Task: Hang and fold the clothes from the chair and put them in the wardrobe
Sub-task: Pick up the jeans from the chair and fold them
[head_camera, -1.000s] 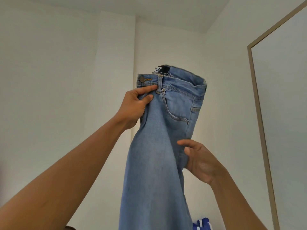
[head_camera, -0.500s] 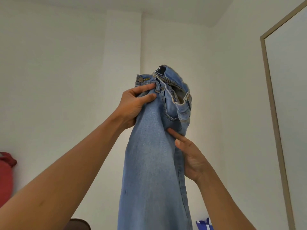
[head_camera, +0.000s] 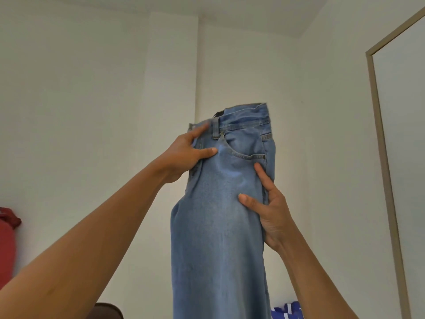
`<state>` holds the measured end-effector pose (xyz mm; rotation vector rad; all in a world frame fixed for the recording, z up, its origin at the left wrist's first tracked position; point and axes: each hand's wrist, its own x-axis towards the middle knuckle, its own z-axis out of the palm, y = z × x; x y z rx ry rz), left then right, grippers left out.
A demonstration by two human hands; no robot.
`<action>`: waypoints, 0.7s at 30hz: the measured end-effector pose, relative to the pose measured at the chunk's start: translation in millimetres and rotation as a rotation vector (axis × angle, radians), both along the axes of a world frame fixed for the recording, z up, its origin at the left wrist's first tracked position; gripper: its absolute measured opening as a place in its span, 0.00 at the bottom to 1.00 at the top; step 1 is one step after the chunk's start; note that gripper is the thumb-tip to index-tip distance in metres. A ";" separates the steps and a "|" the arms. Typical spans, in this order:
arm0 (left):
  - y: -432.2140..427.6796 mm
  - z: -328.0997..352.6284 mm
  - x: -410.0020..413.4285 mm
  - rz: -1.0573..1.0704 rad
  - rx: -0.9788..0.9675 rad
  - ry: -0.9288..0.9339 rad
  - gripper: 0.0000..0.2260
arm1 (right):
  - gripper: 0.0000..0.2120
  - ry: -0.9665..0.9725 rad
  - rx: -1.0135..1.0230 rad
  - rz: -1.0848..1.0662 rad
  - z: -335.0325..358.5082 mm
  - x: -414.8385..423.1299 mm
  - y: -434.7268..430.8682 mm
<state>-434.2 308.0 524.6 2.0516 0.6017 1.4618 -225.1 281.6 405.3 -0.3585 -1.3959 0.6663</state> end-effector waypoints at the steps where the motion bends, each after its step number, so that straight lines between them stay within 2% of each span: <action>1: 1.1 0.2 -0.4 -0.061 0.014 0.003 0.43 | 0.42 0.025 0.017 -0.019 3.1 -0.6 0.8; 4: -4.2 -3.2 -1.2 -0.099 0.019 -0.093 0.58 | 0.41 0.114 0.077 -0.050 16.6 -0.7 3.3; 7: -12.0 -42.1 4.8 -0.070 -0.141 -0.104 0.59 | 0.40 0.155 0.097 -0.057 31.4 1.8 8.7; 9: -9.0 -90.1 8.1 -0.169 -0.311 -0.008 0.55 | 0.39 0.160 0.073 -0.089 35.4 5.2 15.6; 10: -6.6 -112.1 7.5 -0.224 -0.377 0.035 0.49 | 0.39 0.163 0.048 -0.112 34.7 7.4 19.8; 12: 0.7 -138.5 2.3 -0.266 -0.429 -0.008 0.41 | 0.38 0.172 -0.028 -0.138 30.5 12.9 27.4; 15: 2.3 -145.4 -1.1 -0.242 -0.366 -0.185 0.48 | 0.42 0.175 -0.183 -0.094 23.4 25.0 38.5; 17: 1.2 -145.8 0.1 -0.257 -0.301 -0.240 0.50 | 0.42 0.153 -0.298 -0.082 22.7 32.4 42.5; 20: 0.1 -143.3 2.9 -0.200 -0.195 -0.281 0.46 | 0.26 0.046 -0.464 0.024 27.3 38.2 33.6; 21: -1.3 -140.9 3.8 -0.170 -0.168 -0.311 0.43 | 0.27 0.062 -0.481 0.067 27.6 41.8 33.1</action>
